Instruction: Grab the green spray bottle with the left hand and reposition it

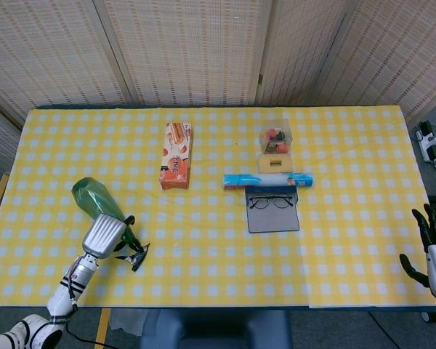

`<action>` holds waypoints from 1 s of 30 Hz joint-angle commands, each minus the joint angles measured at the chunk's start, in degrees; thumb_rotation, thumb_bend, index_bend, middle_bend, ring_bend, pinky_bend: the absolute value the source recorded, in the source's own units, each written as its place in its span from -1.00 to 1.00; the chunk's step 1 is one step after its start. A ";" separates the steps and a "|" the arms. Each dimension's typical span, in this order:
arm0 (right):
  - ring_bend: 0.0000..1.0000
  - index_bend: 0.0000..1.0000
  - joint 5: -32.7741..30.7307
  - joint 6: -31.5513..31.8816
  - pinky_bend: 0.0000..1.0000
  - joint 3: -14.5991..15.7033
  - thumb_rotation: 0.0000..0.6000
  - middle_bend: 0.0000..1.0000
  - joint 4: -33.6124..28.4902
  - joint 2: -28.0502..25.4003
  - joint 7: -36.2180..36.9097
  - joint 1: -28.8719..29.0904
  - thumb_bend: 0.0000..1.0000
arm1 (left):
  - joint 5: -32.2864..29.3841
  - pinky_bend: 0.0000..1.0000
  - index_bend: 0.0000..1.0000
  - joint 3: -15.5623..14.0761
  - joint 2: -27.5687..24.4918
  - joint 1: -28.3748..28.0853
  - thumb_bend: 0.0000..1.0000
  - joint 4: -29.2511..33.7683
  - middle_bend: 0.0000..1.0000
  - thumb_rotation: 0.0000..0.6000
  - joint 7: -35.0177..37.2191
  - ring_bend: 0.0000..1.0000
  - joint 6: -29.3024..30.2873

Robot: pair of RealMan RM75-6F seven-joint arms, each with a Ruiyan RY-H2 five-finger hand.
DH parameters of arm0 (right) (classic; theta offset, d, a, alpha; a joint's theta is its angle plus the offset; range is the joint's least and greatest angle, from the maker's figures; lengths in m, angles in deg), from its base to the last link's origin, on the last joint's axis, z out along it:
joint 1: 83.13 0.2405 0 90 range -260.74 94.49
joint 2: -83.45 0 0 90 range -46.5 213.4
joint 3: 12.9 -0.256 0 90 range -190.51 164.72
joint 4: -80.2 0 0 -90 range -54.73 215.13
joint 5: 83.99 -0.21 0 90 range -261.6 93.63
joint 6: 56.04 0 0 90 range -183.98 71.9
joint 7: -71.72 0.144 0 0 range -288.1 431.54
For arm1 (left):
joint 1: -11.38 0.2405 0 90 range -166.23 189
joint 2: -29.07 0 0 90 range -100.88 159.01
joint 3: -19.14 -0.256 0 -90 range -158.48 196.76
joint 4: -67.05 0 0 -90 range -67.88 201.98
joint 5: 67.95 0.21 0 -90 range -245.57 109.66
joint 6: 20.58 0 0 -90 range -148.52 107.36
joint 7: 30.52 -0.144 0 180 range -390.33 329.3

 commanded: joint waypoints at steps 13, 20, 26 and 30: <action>-1.00 -1.00 -0.83 -1.09 -1.00 -0.22 1.00 -1.00 0.05 -0.09 0.02 0.35 -0.32 | -1.83 1.00 -0.09 -1.80 -0.41 -1.29 -0.66 -1.45 1.00 1.00 -0.09 1.00 -2.62; -1.00 -1.00 -0.25 -0.75 -1.00 0.01 1.00 -1.00 -0.04 -0.37 0.46 0.14 -0.32 | -2.14 1.00 -0.09 -2.34 0.19 -2.41 -0.66 -1.87 1.00 1.00 -1.27 1.00 -3.95; -1.00 -1.00 -0.05 -0.38 -1.00 0.01 1.00 -1.00 0.04 -0.59 0.90 -0.05 -0.31 | -3.78 1.00 -0.09 -2.62 0.09 -3.14 -0.66 -1.78 1.00 1.00 -2.76 1.00 -6.20; -1.00 -1.00 -0.11 -0.52 -1.00 0.01 1.00 -1.00 0.02 -0.61 0.85 0.00 -0.31 | -5.02 1.00 -0.07 -2.50 0.19 -3.49 -0.63 -1.75 1.00 1.00 -3.91 1.00 -7.10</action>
